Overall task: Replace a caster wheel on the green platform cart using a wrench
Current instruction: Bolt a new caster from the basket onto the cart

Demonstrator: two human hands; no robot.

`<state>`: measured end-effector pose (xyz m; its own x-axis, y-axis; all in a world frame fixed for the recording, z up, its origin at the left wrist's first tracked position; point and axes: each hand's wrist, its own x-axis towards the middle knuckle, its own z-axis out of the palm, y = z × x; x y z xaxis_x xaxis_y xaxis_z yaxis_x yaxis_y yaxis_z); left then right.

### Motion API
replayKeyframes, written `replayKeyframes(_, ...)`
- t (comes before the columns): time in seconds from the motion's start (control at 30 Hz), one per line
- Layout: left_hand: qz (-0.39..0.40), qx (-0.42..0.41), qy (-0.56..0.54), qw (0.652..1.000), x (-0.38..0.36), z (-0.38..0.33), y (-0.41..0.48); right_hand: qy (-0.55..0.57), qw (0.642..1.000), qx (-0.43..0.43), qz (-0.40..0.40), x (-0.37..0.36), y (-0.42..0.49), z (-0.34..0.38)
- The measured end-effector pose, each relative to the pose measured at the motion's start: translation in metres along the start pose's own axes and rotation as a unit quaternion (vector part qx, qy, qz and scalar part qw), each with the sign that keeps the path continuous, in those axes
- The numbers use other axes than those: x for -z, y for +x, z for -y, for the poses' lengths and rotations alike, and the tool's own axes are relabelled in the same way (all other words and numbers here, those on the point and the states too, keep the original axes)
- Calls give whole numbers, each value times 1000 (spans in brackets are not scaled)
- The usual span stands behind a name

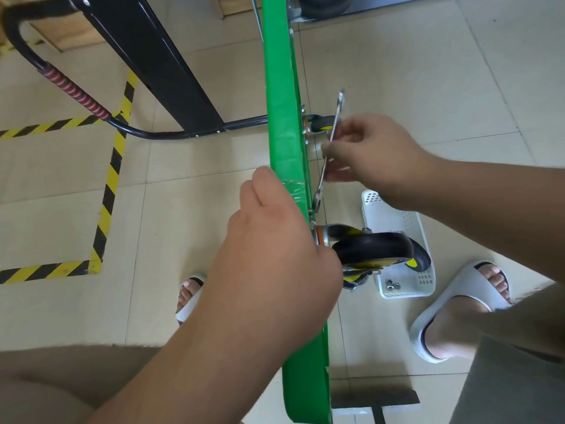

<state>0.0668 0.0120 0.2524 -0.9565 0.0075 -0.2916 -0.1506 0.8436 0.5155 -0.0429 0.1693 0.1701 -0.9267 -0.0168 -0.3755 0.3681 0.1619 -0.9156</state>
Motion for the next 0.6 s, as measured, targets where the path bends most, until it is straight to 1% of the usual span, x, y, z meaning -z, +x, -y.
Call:
replayKeyframes(0.07,-2,-1,2,1000,-1,0,0,-31,995,89,18,2,-11,12)
replayKeyframes(0.13,-6,-3,3,1000,-2,1,0,-69,983,166,42,4,-22,18)
replayKeyframes(0.23,-8,-7,3,1000,-2,1,0,-124,960,242,66,6,-37,14)
replayKeyframes(0.43,-10,-7,3,1000,-2,0,0,-142,941,296,87,6,-59,7)
replayKeyframes(0.6,-8,-2,5,1000,-1,0,0,-143,938,298,102,3,-63,-4)
